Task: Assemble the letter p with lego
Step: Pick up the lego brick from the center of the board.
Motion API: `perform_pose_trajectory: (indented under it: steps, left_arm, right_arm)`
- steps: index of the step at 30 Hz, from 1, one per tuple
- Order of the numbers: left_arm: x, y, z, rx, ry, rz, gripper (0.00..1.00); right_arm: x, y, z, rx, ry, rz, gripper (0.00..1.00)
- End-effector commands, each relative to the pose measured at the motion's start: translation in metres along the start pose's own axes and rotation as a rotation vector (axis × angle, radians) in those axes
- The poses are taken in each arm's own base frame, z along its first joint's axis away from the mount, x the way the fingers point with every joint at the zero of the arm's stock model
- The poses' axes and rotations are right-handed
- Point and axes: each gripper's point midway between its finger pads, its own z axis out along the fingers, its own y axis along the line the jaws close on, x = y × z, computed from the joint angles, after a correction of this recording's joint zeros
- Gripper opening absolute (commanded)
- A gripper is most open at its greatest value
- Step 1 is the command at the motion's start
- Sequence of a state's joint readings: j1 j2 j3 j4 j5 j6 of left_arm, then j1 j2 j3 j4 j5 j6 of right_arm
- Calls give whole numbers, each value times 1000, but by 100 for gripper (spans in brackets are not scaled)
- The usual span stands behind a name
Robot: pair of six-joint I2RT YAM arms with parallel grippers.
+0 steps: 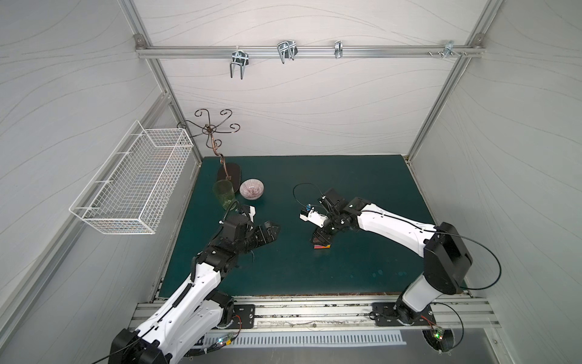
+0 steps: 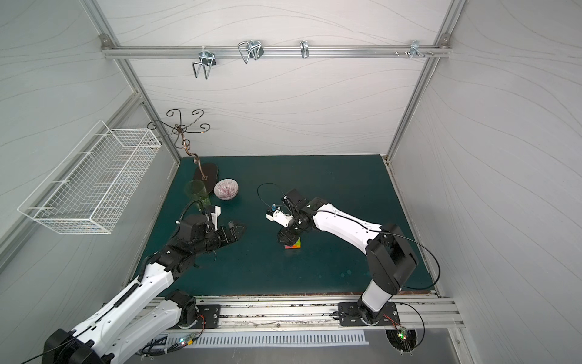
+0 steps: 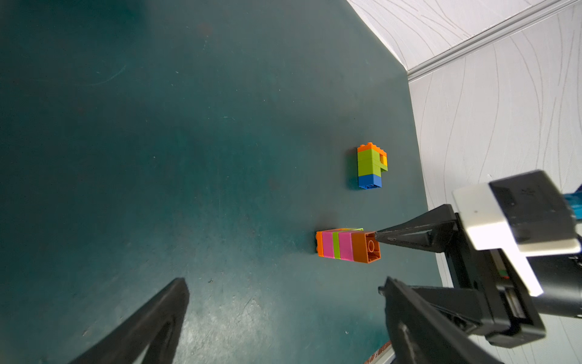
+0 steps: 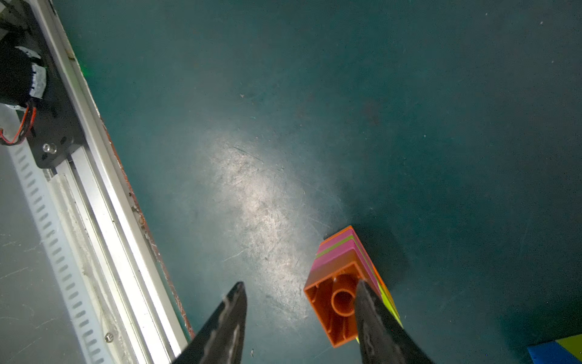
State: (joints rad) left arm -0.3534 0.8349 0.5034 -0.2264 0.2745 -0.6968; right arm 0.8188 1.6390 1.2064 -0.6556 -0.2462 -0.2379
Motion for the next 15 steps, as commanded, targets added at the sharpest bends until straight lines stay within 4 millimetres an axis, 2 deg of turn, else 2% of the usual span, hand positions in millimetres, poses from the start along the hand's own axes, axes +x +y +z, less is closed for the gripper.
perform_pose_trajectory:
  steps: [1, 5, 9, 15]
  left_arm:
    - [-8, -8, 0, 40, -33, -2, 99]
    - [-8, -7, 1, 38, -31, -3, 99]
    - [-8, -8, 1, 41, -31, -5, 99]
    - [-8, -7, 0, 39, -36, -5, 99]
  right_arm:
    - [15, 0, 11, 4, 71, -13, 55]
    - [22, -4, 16, 29, 99, -21, 56]
    - [20, -5, 14, 43, 102, -28, 57]
    - [9, -4, -4, 70, 62, -25, 60]
